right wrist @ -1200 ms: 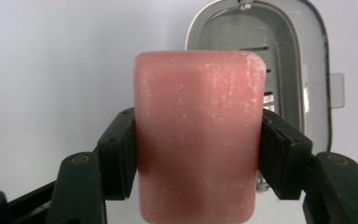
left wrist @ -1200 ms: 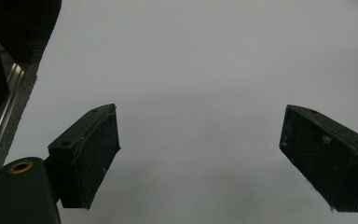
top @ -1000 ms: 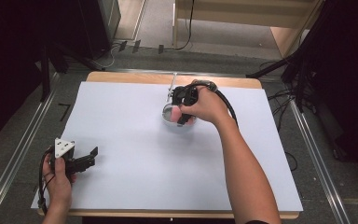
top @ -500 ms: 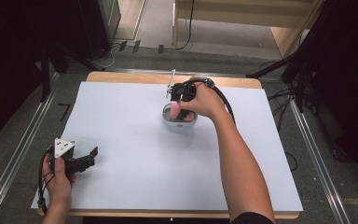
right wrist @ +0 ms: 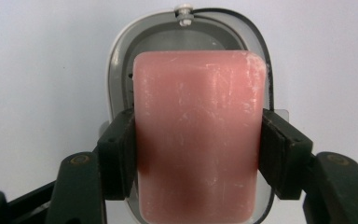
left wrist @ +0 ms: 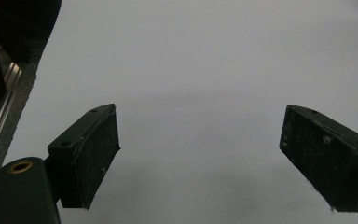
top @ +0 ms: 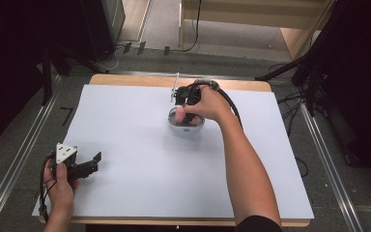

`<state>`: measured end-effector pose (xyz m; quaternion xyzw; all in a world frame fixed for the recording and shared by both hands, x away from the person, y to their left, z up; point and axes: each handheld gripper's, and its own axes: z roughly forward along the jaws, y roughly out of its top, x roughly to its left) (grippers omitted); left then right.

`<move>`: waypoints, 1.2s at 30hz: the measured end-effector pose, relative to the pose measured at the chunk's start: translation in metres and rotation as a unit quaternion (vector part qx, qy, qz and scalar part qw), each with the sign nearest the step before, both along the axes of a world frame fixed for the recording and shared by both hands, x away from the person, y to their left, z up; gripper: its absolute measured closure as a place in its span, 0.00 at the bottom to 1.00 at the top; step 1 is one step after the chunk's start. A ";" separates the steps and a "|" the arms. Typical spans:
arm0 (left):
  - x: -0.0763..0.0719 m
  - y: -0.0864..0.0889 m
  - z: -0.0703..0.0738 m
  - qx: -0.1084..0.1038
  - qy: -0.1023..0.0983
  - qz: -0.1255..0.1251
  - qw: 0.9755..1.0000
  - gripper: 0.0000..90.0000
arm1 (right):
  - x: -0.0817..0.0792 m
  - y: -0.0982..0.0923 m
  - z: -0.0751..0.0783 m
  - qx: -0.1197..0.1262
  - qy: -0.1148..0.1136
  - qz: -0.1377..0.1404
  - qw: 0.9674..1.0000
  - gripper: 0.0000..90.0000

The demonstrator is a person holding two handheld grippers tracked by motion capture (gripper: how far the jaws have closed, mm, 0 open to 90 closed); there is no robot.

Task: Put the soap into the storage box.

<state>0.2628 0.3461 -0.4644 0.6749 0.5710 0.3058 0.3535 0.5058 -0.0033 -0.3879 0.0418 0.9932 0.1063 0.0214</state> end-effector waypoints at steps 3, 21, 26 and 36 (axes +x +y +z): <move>0.000 0.000 0.000 0.001 -0.001 0.000 1.000 0.14 | 0.000 0.000 -0.001 -0.003 -0.003 -0.002 1.000 0.43; 0.000 0.000 0.000 -0.001 0.000 0.000 1.000 0.14 | -0.005 -0.015 0.017 0.049 -0.001 -0.046 0.998 0.37; 0.000 0.000 0.000 0.000 0.001 -0.001 1.000 0.14 | -0.012 -0.025 0.018 0.059 0.000 -0.060 0.996 0.35; 0.000 0.000 0.000 0.001 0.000 0.000 1.000 0.14 | -0.031 -0.044 0.010 0.062 -0.004 -0.077 0.995 0.25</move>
